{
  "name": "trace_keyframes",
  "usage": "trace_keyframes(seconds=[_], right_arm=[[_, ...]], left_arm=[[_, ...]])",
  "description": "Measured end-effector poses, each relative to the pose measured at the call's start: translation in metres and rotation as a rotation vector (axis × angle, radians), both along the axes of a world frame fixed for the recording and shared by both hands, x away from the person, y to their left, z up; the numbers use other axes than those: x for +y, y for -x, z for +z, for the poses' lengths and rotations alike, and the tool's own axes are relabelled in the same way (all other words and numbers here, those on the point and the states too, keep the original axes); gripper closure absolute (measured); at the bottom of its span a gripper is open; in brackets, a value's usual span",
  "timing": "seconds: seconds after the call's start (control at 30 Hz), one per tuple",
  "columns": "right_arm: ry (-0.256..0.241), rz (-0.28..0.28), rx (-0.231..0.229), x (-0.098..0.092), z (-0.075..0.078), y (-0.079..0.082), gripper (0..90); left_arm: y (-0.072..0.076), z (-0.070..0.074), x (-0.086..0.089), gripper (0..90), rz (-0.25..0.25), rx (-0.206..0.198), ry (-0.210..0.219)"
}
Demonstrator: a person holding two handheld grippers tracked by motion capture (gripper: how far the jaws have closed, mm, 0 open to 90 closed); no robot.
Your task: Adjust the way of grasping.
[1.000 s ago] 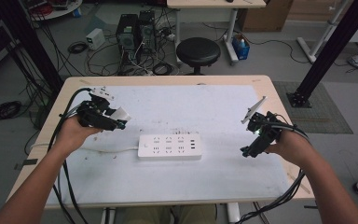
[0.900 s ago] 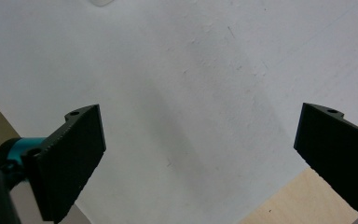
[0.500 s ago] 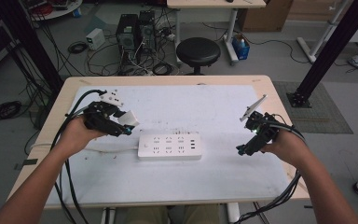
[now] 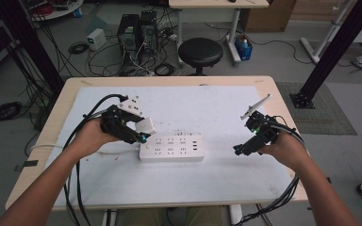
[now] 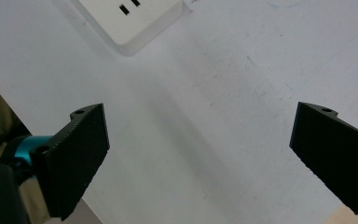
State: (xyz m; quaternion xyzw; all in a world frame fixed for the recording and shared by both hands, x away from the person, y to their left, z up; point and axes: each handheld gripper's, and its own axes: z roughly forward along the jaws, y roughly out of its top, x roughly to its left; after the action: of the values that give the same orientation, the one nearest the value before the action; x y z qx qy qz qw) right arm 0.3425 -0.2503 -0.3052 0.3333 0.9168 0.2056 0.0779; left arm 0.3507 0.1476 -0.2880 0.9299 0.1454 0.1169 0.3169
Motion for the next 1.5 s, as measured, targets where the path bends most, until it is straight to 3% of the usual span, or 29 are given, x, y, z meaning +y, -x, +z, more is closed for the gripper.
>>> trace_keyframes(seconds=[0.23,0.37,0.53,0.63,0.83,1.03,1.2,1.5], right_arm=[[-0.064,-0.031,0.012,0.002,0.002,0.003,3.9],[-0.160,-0.050,0.025,0.008,0.004,0.006,3.9],[-0.179,-0.044,0.011,0.013,0.005,0.008,3.9],[-0.237,-0.056,0.028,0.020,0.007,0.011,3.9],[-0.295,-0.095,0.023,0.027,0.010,0.016,3.9],[-0.408,-0.142,0.098,0.031,0.008,0.015,3.9],[-0.518,-0.199,0.202,0.035,0.002,0.011,4.0],[-0.621,-0.232,0.313,0.045,-0.004,0.005,4.0]], left_arm=[[0.007,-0.003,-0.020,42.4,-0.063,-0.010,0.010],[0.010,-0.004,-0.031,42.5,-0.097,-0.014,0.024],[0.010,-0.007,-0.042,42.5,-0.123,-0.009,0.038],[0.010,-0.009,-0.056,42.5,-0.159,-0.014,0.043],[0.013,-0.011,-0.073,42.5,-0.190,-0.035,0.046],[0.014,-0.011,-0.086,42.4,-0.213,-0.045,0.044],[0.015,-0.011,-0.094,42.5,-0.225,-0.050,0.046],[0.015,-0.013,-0.107,42.4,-0.258,-0.051,0.048]])
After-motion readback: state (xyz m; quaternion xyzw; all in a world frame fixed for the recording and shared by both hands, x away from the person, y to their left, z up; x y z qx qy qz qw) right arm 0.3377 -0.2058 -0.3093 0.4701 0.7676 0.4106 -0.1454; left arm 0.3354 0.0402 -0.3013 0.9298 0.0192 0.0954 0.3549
